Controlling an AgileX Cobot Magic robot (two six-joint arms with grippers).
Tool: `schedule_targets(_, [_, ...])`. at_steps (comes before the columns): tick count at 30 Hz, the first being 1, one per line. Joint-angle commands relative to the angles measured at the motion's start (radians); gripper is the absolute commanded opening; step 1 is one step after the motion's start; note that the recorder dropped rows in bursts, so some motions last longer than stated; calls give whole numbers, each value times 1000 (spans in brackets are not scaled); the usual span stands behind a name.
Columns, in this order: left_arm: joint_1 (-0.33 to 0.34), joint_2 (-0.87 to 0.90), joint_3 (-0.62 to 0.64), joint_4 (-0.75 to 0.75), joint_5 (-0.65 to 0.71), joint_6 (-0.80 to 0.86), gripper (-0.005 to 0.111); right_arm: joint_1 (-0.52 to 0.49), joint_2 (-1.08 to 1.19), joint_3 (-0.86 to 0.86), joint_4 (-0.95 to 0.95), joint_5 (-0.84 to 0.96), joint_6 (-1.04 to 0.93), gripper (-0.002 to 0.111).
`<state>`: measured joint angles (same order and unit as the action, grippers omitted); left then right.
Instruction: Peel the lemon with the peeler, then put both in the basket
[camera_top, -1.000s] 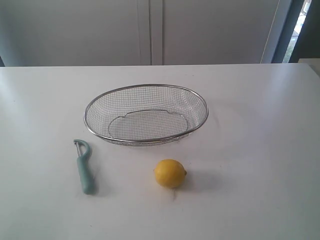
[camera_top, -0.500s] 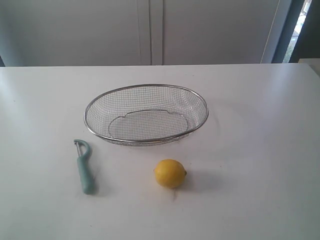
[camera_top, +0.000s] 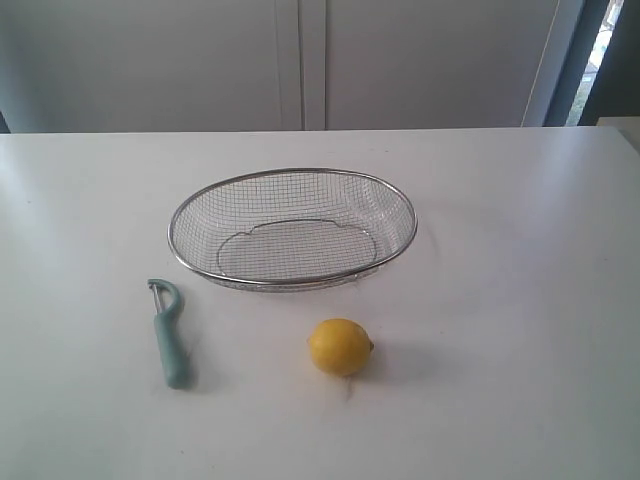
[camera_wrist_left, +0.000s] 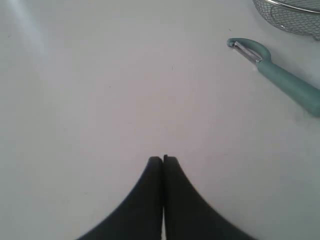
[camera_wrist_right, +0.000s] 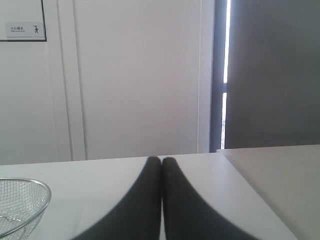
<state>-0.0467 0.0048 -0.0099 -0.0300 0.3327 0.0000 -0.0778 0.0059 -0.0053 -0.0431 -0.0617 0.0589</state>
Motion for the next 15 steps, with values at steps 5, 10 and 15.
schedule_targets(5, [2, -5, 10, 1, 3, 0, 0, 3, -6, 5, -6, -14, -1, 0])
schedule_targets(10, [2, -5, 10, 1, 3, 0, 0, 3, -6, 5, -6, -14, -1, 0])
schedule_targets(15, [2, -5, 10, 1, 3, 0, 0, 3, -6, -1, -6, 10, -3, 0])
